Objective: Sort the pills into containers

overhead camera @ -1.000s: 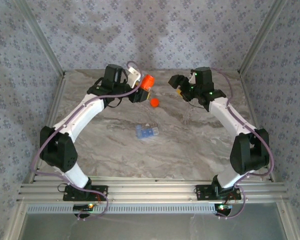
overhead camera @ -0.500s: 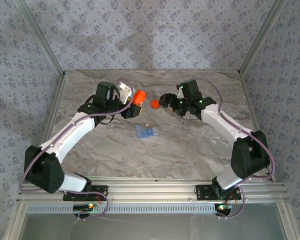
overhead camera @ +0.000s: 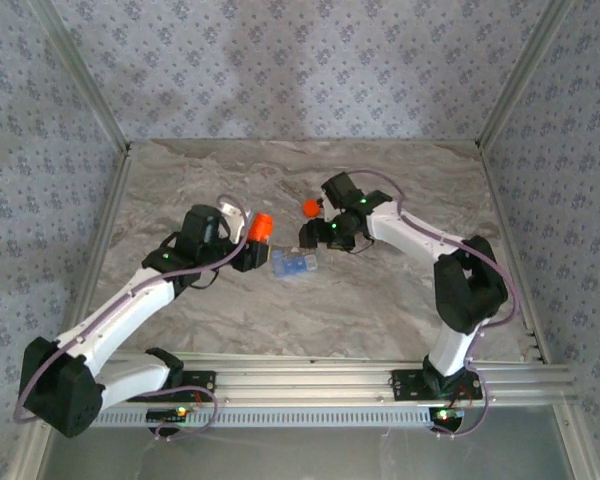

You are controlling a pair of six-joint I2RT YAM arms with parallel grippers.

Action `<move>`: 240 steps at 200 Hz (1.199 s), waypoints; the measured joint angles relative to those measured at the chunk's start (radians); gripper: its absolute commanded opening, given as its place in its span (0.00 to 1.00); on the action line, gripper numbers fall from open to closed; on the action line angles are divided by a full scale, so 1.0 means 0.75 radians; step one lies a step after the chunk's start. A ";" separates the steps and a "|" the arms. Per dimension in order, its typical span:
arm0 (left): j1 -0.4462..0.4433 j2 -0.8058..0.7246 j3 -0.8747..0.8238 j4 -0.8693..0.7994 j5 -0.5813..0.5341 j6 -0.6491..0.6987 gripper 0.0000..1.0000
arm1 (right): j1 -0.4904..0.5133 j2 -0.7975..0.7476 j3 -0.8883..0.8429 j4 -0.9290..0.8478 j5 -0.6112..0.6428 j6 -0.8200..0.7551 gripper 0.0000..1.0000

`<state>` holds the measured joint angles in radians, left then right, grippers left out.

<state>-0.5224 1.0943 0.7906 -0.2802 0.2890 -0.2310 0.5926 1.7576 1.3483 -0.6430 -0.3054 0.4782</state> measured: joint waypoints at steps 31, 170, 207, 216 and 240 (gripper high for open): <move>-0.015 -0.057 -0.071 -0.007 -0.049 -0.061 0.00 | 0.057 0.085 0.074 -0.067 0.032 -0.082 0.68; -0.039 -0.093 -0.146 -0.117 -0.042 -0.108 0.00 | 0.091 0.172 0.116 -0.109 0.104 -0.276 0.78; -0.051 -0.051 -0.146 -0.148 -0.014 -0.098 0.00 | 0.039 0.180 0.076 -0.076 0.103 -0.274 0.78; -0.057 -0.041 -0.146 -0.153 -0.009 -0.098 0.00 | 0.024 0.180 0.068 -0.070 0.103 -0.270 0.78; -0.071 -0.011 -0.146 -0.155 0.009 -0.089 0.00 | -0.014 0.180 0.040 -0.035 0.096 -0.247 0.78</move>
<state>-0.5755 1.0863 0.6807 -0.3965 0.2958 -0.2977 0.5823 1.8927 1.3785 -0.6693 -0.2337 0.2928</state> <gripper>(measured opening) 0.519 0.780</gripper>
